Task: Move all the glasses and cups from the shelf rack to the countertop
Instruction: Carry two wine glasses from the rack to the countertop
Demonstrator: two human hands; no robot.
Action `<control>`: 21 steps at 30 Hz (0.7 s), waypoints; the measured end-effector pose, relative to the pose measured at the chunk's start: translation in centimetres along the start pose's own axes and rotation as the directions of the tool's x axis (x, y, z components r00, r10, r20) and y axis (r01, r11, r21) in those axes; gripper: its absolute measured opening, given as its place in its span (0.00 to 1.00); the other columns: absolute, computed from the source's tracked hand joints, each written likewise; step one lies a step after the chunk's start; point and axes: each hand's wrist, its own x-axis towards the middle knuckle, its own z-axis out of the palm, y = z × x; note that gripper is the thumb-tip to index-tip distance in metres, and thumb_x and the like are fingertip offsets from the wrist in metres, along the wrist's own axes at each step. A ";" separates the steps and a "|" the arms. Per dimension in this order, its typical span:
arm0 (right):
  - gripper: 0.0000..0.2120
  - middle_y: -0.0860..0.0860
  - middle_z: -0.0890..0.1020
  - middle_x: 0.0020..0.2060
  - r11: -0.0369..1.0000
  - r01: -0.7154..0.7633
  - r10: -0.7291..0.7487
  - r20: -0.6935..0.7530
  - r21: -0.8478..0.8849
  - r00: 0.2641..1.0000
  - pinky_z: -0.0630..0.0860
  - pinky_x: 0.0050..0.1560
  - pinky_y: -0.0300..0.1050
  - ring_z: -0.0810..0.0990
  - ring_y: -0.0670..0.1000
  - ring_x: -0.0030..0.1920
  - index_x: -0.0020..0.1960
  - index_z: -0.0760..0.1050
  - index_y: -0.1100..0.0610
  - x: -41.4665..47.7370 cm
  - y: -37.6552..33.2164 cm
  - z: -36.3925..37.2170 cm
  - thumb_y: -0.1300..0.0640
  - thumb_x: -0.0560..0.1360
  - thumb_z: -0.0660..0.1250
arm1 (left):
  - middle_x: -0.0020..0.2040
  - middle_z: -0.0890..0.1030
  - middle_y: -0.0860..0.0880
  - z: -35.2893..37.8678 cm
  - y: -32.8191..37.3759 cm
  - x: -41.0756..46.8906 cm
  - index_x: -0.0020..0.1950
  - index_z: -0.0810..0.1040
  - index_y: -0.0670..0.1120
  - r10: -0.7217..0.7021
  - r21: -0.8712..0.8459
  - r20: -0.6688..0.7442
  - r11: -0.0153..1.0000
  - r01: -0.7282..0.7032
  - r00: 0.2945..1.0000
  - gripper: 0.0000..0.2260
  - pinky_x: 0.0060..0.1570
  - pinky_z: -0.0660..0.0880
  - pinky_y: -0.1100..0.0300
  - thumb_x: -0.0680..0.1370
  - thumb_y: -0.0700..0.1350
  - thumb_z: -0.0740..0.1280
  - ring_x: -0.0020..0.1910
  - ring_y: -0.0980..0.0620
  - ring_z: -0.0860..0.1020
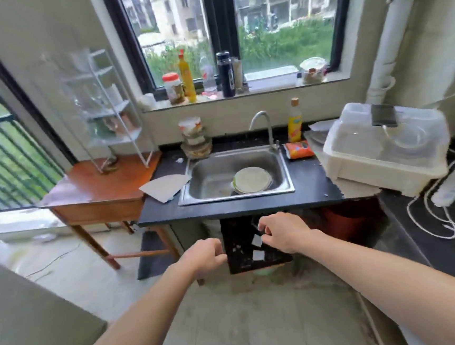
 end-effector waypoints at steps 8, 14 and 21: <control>0.14 0.52 0.82 0.55 0.971 0.237 -0.236 0.051 -0.023 0.970 0.76 0.53 0.50 0.79 0.58 0.55 0.60 0.77 0.50 19.8 -9.4 -0.1 0.50 0.76 0.62 | 0.48 0.81 0.48 -9.1 -12.6 6.3 0.49 0.77 0.47 -0.245 -0.112 -0.090 0.966 0.235 0.965 0.09 0.49 0.78 0.54 0.77 0.52 0.63 0.46 0.50 0.80; 0.14 0.53 0.83 0.54 0.912 0.407 -0.403 0.080 -0.042 0.912 0.72 0.47 0.45 0.80 0.56 0.53 0.59 0.77 0.52 30.8 -17.9 0.9 0.50 0.76 0.64 | 0.47 0.80 0.47 -13.2 -21.9 5.5 0.50 0.76 0.45 -0.401 -0.274 -0.137 0.894 0.355 0.906 0.08 0.47 0.75 0.55 0.78 0.48 0.63 0.46 0.50 0.78; 0.11 0.49 0.82 0.47 0.864 0.500 -0.496 0.071 -0.053 0.865 0.77 0.42 0.45 0.82 0.52 0.44 0.55 0.75 0.48 41.0 -28.3 2.8 0.46 0.75 0.63 | 0.43 0.79 0.51 -17.4 -35.2 6.0 0.47 0.77 0.48 -0.537 -0.403 -0.169 0.803 0.440 0.826 0.06 0.38 0.71 0.61 0.77 0.50 0.65 0.43 0.53 0.76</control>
